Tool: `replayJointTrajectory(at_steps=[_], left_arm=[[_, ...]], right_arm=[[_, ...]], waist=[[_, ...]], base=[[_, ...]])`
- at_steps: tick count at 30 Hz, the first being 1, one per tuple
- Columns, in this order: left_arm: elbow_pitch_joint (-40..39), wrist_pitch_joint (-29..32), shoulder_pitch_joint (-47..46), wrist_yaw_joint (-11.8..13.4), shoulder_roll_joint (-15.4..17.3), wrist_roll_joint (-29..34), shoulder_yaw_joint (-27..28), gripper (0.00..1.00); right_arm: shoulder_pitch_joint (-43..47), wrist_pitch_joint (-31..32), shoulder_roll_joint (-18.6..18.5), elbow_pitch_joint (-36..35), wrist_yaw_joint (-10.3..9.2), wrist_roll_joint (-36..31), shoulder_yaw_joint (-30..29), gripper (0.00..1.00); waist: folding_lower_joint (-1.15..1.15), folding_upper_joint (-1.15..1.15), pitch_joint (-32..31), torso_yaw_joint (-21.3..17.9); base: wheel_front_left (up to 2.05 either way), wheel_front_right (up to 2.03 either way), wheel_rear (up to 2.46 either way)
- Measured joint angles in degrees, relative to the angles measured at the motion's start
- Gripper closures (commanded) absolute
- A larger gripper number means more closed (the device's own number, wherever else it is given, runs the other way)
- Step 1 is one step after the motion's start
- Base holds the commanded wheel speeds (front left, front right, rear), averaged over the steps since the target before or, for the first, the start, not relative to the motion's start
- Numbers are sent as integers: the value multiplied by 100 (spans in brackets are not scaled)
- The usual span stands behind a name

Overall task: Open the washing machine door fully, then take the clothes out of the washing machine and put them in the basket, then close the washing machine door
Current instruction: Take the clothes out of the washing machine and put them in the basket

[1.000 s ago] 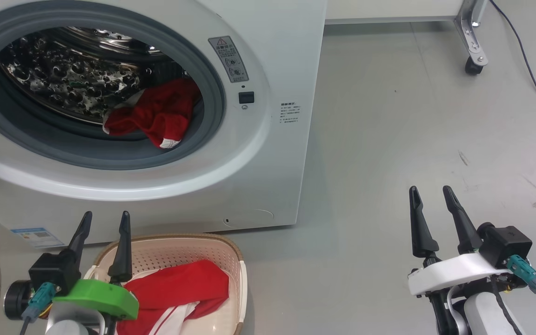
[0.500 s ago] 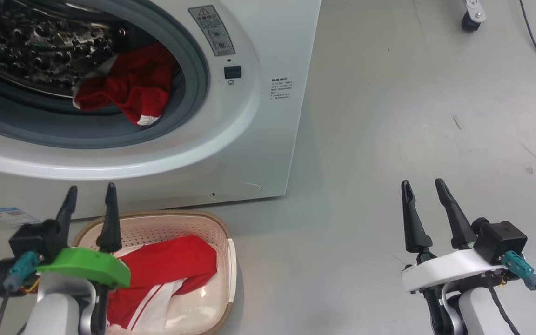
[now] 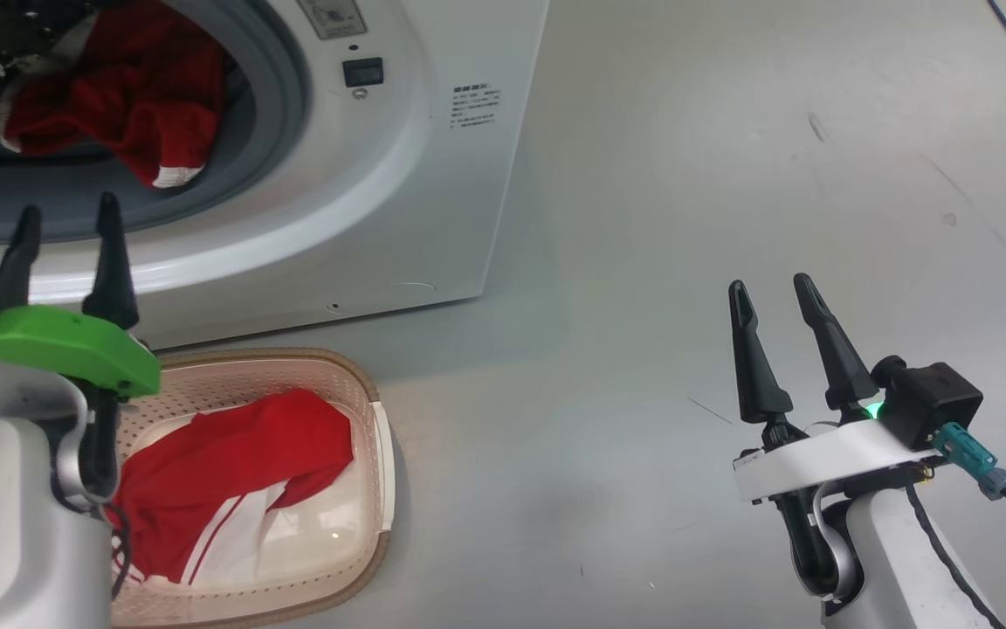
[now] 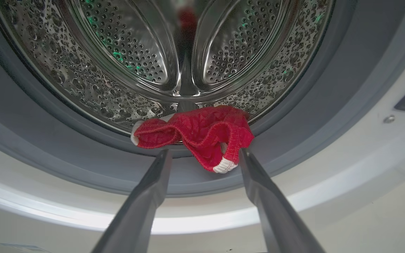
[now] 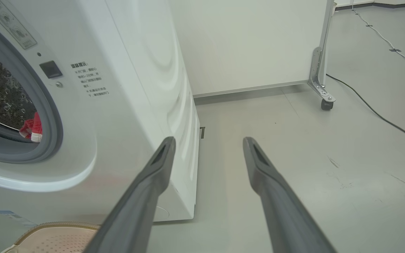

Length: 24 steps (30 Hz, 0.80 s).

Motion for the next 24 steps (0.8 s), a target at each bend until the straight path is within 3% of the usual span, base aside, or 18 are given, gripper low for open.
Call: replayJointTrajectory(at_steps=[3, 7, 14, 24], left_arm=[[114, 269, -233, 79, 135, -54, 135, 0], [296, 634, -598, 194, 71, -482, 386, 0], [590, 1057, -950, 356, 425, -391, 453, 0], [1005, 1446, -1338, 593, 676, -287, 550, 0]], right_arm=[[-81, 0, 1, -21, 0, 149, 40, 0], [-136, 0, 0, -27, 0, 266, 110, 0], [-276, 0, 5, -34, -1, 476, 276, 0], [-282, 0, 8, -47, -8, 579, 330, 0]], waist=[[0, 0, 145, -155], [0, 0, 327, -357], [0, 0, 565, -701], [0, 0, 772, -1028]], base=[[0, 0, 0], [0, 0, 0], [0, 0, 0], [0, 0, 0]])
